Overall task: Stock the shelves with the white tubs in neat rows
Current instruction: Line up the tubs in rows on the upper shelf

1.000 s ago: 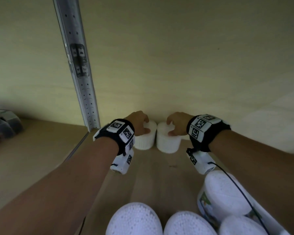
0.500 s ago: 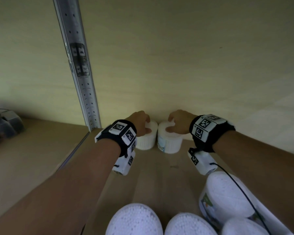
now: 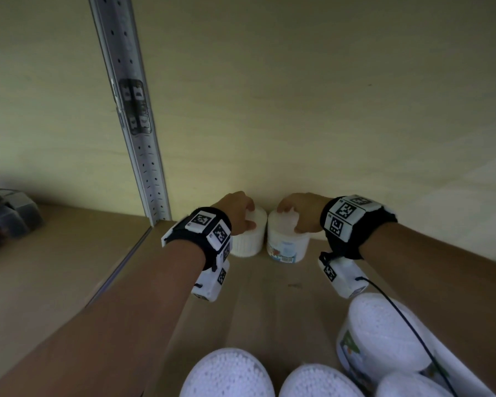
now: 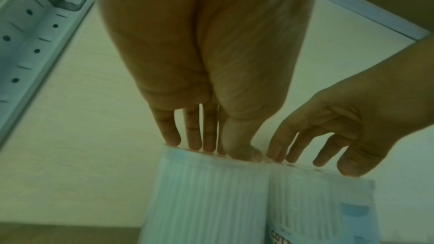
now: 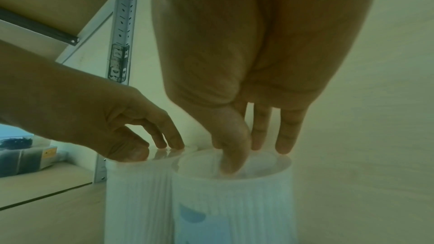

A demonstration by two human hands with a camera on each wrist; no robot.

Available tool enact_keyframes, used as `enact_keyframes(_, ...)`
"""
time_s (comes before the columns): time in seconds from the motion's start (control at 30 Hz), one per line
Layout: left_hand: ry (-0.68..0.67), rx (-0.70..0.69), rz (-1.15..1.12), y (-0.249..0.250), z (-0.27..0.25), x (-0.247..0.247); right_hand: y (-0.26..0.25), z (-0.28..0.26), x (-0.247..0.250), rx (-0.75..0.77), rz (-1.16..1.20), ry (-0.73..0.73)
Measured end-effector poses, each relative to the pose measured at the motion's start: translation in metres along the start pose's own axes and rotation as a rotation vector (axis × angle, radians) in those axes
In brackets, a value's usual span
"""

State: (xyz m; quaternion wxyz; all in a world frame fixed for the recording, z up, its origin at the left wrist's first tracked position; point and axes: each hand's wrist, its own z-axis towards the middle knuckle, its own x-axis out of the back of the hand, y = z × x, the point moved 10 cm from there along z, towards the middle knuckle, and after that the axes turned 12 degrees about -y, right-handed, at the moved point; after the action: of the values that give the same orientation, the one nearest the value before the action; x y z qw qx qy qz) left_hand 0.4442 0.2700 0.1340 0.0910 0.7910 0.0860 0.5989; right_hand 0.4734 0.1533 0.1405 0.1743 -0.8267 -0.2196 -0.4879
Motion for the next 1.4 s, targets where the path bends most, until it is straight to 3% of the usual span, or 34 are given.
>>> enact_keyframes(0.2, -0.002, -0.003, -0.004, 0.001, 0.000, 0.000, 0.007, -0.003, 0.012, -0.076, -0.053, 0.104)
enact_keyframes(0.8, 0.012, -0.014, 0.019, 0.002, 0.001, 0.002, 0.004, 0.000, 0.010, -0.030, -0.007, 0.041)
enact_keyframes(1.17, 0.011, -0.018, 0.032, 0.003, 0.003, 0.001, 0.010, 0.010, 0.002, -0.110, -0.031, 0.020)
enact_keyframes(1.4, 0.004, -0.014, 0.035, 0.003, 0.003, 0.000, 0.003, 0.011, 0.000, -0.057, -0.081, 0.009)
